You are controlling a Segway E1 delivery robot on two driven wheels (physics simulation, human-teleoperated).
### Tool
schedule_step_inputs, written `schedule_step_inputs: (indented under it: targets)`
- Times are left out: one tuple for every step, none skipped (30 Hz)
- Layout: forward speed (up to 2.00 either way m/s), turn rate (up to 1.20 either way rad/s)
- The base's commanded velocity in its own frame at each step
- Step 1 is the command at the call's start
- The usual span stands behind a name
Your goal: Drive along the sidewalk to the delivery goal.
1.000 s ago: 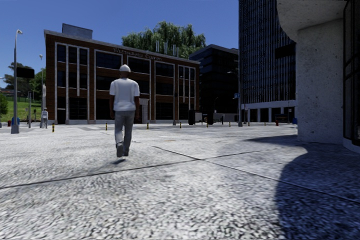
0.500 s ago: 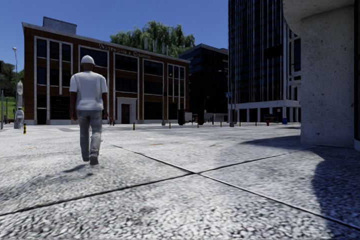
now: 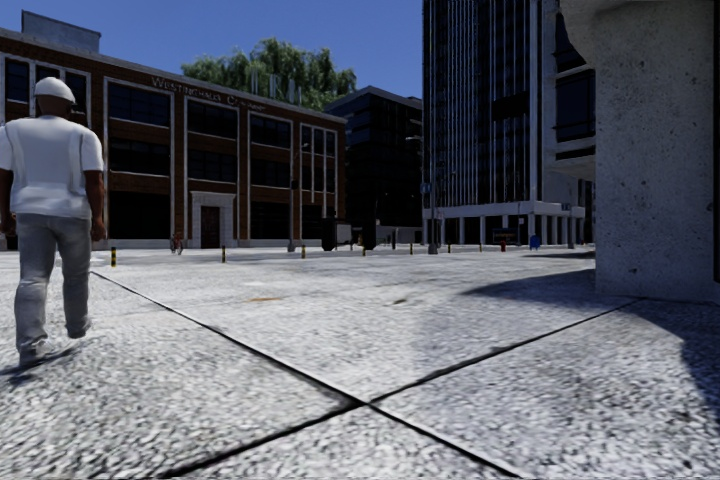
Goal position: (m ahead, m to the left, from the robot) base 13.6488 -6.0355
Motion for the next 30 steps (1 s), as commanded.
schedule_step_inputs:
  targets:
    - [2.00,-0.31]
    - [2.00,-0.31]
    - [2.00,-0.31]
    - [2.00,-0.31]
    - [2.00,-0.31]
    - [2.00,-0.31]
    - [2.00,-0.31]
    - [2.00,-0.31]
    - [2.00,-0.20]
    - [2.00,0.00]
    - [2.00,0.00]
    - [2.00,0.00]
    - [2.00,0.00]
    - [2.00,0.00]
    - [2.00,0.00]
    - [2.00,0.00]
    - [2.00,0.00]
    - [2.00,0.00]
    - [2.00,0.00]
    - [2.00,0.00]
    - [2.00,0.00]
    - [2.00,0.00]
    - [2.00,0.00]
    - [2.00,0.00]
    - [2.00,0.00]
    - [2.00,0.00]
    - [2.00,0.00]
    - [2.00,0.00]
    - [2.00,0.00]
    - [2.00,0.00]
